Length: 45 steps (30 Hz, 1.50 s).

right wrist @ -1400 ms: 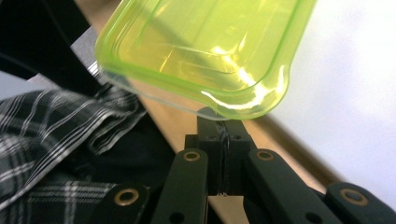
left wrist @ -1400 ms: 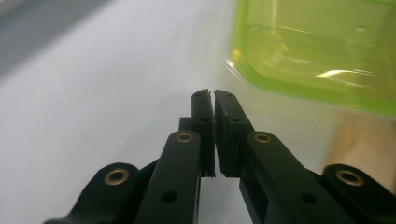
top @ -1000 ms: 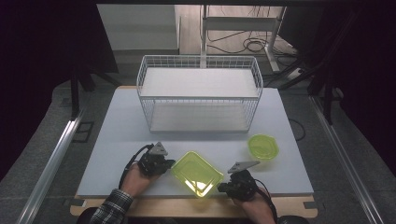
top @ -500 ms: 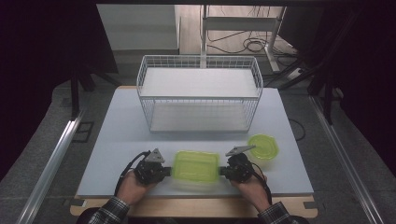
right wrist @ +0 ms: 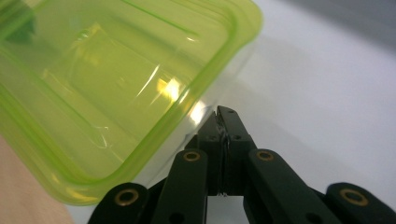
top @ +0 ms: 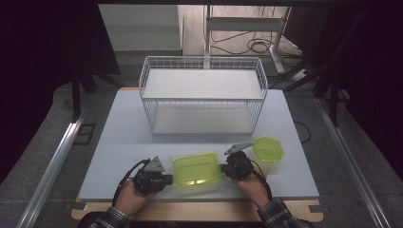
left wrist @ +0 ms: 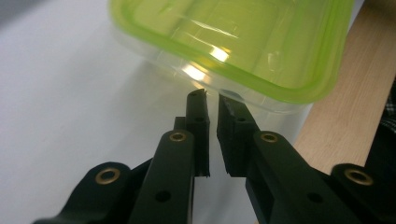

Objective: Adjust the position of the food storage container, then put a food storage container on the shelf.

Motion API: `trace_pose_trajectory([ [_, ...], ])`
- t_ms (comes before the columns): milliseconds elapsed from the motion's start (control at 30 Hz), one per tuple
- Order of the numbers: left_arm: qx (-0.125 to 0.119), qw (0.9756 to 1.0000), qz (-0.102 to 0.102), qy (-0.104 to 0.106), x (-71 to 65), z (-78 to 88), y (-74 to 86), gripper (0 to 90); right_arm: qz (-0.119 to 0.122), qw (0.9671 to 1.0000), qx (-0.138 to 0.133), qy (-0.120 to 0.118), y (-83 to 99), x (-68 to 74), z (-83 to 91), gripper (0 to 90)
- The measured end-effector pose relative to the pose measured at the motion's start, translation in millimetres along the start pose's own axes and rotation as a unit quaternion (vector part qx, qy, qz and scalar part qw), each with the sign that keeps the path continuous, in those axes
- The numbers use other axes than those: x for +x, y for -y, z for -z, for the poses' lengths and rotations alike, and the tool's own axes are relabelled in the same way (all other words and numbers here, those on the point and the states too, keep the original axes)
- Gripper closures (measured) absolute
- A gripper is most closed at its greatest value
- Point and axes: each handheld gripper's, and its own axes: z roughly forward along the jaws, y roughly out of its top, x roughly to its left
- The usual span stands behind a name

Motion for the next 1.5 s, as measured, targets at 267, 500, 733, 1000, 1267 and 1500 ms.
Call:
trace_pose_trajectory([
  [267,-0.03,0.9988,0.015,-0.036,1.7,20.7,17.5,63.7,-0.013,0.999,-0.04,0.016,12.0,-5.6,28.4,78.5],
  [500,-0.055,0.9956,0.028,-0.071,1.2,28.8,26.7,22.1,-0.003,0.9972,-0.074,0.016,19.2,-0.2,42.8,55.1],
  [733,-0.056,0.9945,0.025,-0.085,-1.6,29.1,33.0,3.5,0.0,0.9964,-0.084,0.004,30.0,2.4,47.8,30.5],
  [1000,-0.073,0.9933,0.018,-0.087,-1.9,30.3,36.6,2.0,-0.006,0.9956,-0.092,-0.012,33.7,0.4,46.1,15.4],
  [1267,-0.063,0.9935,0.001,-0.095,-2.4,26.1,36.8,1.6,-0.013,0.9956,-0.091,-0.018,30.9,-1.4,43.8,7.7],
  [1500,-0.051,0.9937,-0.009,-0.099,-2.8,23.9,36.5,1.7,-0.045,0.9947,-0.084,-0.037,18.6,-1.7,44.0,6.3],
])
